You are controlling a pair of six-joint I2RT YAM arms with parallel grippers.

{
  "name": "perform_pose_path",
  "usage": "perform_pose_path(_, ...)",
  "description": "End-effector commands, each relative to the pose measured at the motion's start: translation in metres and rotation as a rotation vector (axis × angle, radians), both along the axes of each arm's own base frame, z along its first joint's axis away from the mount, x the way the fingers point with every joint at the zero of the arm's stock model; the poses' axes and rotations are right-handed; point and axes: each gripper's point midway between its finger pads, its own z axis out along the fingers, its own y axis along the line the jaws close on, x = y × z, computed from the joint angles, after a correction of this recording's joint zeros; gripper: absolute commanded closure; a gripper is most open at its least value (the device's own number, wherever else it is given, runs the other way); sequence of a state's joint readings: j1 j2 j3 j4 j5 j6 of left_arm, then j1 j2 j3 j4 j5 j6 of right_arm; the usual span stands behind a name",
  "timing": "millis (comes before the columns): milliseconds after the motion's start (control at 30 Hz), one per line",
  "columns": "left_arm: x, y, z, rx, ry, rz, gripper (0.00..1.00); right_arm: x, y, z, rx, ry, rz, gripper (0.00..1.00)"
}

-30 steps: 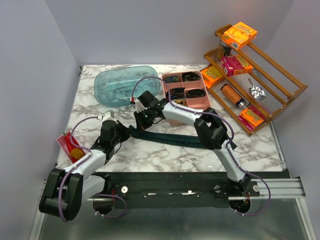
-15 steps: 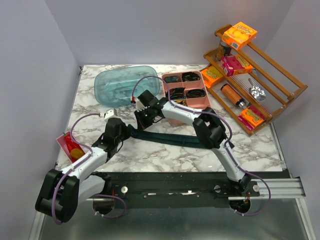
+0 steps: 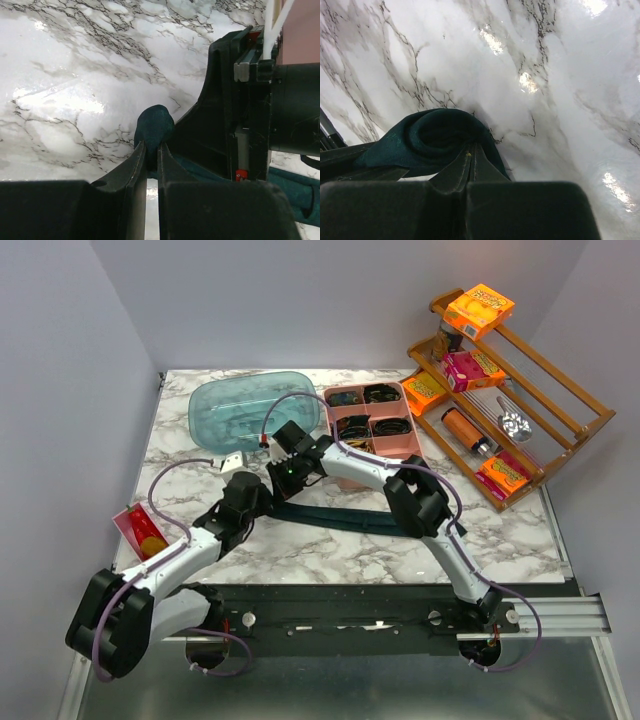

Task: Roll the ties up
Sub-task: Roll the tie at the center of the board.

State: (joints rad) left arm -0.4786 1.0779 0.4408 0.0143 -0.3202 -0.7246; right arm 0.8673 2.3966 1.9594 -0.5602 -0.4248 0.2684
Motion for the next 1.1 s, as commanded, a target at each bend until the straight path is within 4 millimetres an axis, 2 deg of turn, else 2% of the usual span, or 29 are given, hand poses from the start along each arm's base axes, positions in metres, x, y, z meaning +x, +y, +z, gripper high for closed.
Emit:
perform_pose_path(0, 0.005, 0.007, 0.008, 0.1, -0.021, 0.043, 1.0, -0.004, 0.002, -0.007, -0.025, 0.008, 0.005, 0.96)
perform_pose_path(200, 0.0, -0.006, 0.002, 0.171, -0.013, 0.016, 1.0, -0.007, 0.007, -0.008, -0.007, 0.031, 0.007, 0.96)
perform_pose_path(433, -0.002, -0.013, 0.0, 0.224, -0.018, 0.016, 1.0, -0.011, 0.009, -0.008, 0.003, 0.052, 0.009, 0.96)
perform_pose_path(700, -0.006, -0.002, 0.0, 0.311, -0.001, 0.034, 1.0, -0.009, 0.007, -0.002, 0.005, 0.047, -0.006, 0.96)
perform_pose_path(900, -0.011, 0.011, 0.003, 0.409, 0.023, 0.072, 1.0, 0.003, -0.005, 0.023, 0.014, -0.004, -0.045, 0.96)
perform_pose_path(1067, -0.012, 0.016, 0.007, 0.501, 0.043, 0.104, 1.0, 0.015, -0.026, 0.046, 0.023, -0.041, -0.088, 0.96)
